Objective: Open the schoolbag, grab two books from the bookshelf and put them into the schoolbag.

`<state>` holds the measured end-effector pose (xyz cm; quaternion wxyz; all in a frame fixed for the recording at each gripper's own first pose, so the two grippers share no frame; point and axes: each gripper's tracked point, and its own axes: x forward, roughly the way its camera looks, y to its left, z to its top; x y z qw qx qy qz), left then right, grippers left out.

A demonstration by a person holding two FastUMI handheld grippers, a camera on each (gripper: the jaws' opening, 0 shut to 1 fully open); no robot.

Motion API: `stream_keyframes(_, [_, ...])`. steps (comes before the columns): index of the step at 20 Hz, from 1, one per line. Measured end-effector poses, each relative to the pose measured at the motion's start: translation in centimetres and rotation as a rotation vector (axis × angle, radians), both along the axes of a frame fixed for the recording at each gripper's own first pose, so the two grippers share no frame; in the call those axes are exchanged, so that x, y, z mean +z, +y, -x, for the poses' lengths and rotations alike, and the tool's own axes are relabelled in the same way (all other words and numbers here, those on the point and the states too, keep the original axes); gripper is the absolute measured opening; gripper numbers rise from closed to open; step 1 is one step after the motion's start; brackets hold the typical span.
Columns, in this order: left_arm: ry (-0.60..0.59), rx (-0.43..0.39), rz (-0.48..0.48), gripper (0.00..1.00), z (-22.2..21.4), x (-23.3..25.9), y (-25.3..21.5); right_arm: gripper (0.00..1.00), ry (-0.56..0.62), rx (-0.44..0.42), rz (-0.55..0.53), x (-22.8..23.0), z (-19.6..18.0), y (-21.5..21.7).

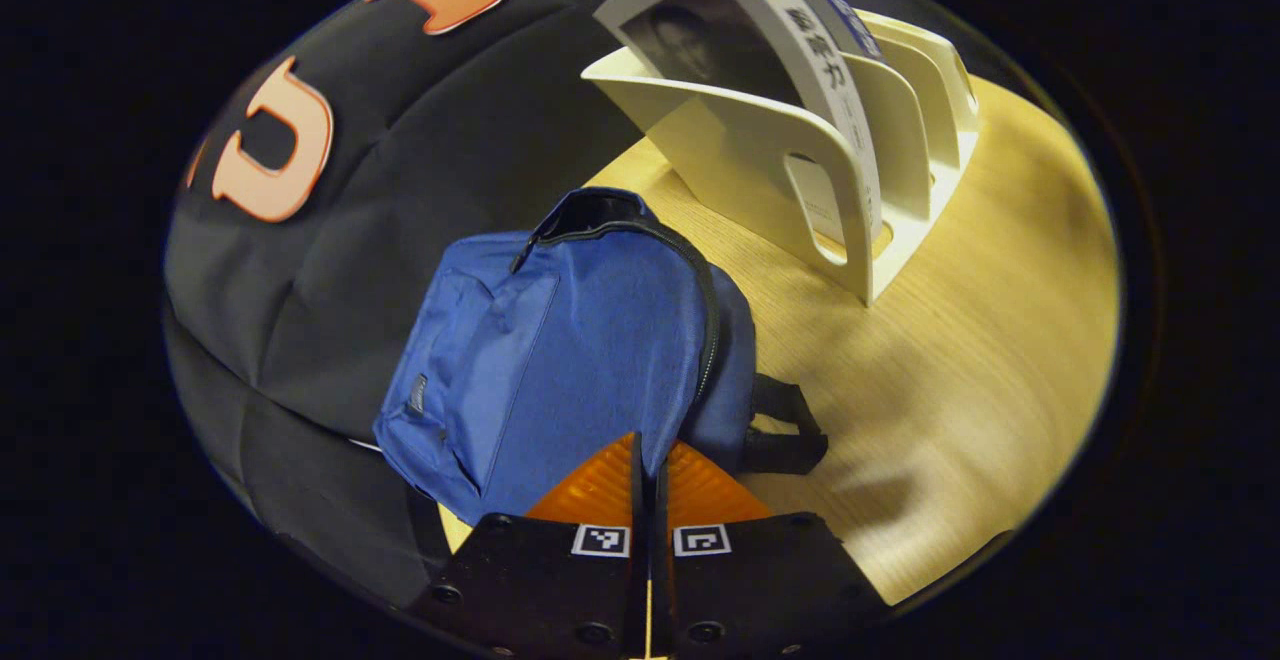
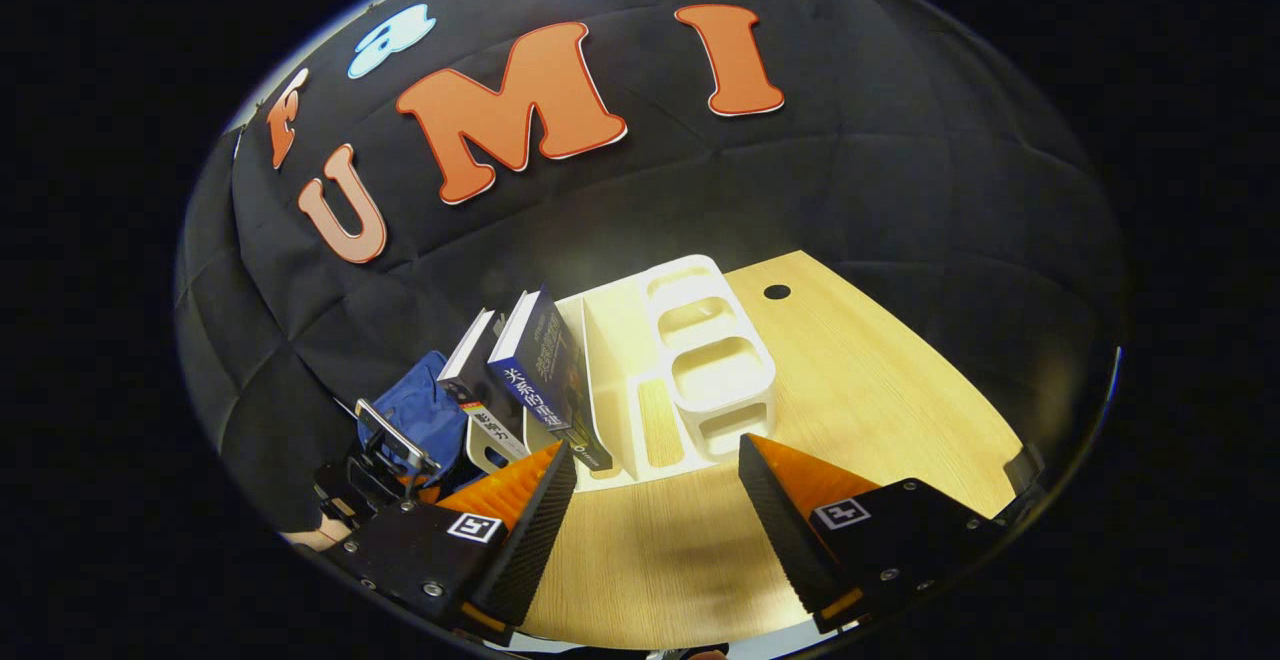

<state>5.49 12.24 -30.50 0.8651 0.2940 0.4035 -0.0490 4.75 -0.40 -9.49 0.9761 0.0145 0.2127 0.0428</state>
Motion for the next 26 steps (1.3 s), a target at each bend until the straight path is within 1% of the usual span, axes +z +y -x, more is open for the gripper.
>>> stream_keyframes(2, [0.042,-0.001,0.063,0.01,0.2,1.3,-0.3,0.97,0.041,0.058,-0.002,-0.8,0.6,1.2])
stream_keyframes(5, [0.079,-0.006,0.153,0.01,0.3,4.4,-0.4,0.97,0.049,0.1,0.01,-0.5,0.5,2.0])
stream_keyframes(8, [0.111,-0.007,0.264,0.01,-0.2,7.3,0.0,0.97,0.049,0.091,0.008,-0.1,0.4,2.8])
stream_keyframes(11, [0.119,-0.037,0.323,0.01,-1.1,11.0,1.9,0.97,0.024,0.057,0.035,0.7,0.6,4.3])
stream_keyframes(12, [0.116,-0.058,0.322,0.0,-1.3,12.1,2.8,0.97,0.012,0.044,0.042,1.0,0.7,4.9])
stream_keyframes(13, [0.117,-0.096,0.297,0.01,-1.8,13.3,4.1,0.97,0.001,0.037,0.041,1.3,0.9,5.8])
stream_keyframes(15, [0.107,-0.18,0.209,0.0,-3.1,14.2,5.7,0.97,-0.007,0.028,0.026,1.4,1.2,7.7])
stream_keyframes(16, [0.106,-0.208,0.171,0.0,-3.5,14.4,6.3,0.97,-0.009,0.024,0.026,1.2,1.3,8.4])
stream_keyframes(17, [0.103,-0.232,0.155,0.01,-4.0,14.6,6.5,0.97,-0.012,0.019,0.037,0.9,1.3,9.1])
stream_keyframes(18, [0.116,-0.254,0.179,0.01,-4.2,14.7,6.1,0.97,-0.012,0.01,0.054,0.7,1.3,9.6])
stream_keyframes(20, [0.128,-0.266,0.255,0.01,-4.4,15.6,5.5,0.97,-0.029,0.006,0.082,0.8,1.3,11.0])
stream_keyframes(21, [0.112,-0.257,0.268,0.01,-5.3,16.3,6.4,0.98,-0.031,0.008,0.093,0.9,1.4,11.6])
stream_keyframes(24, [0.064,-0.221,0.27,0.01,-7.3,18.3,9.2,0.97,-0.015,0.054,0.087,1.9,1.3,13.8])
stream_keyframes(26, [0.037,-0.203,0.271,0.01,-8.4,19.4,10.8,0.98,-0.007,0.075,0.111,2.8,1.1,14.6])
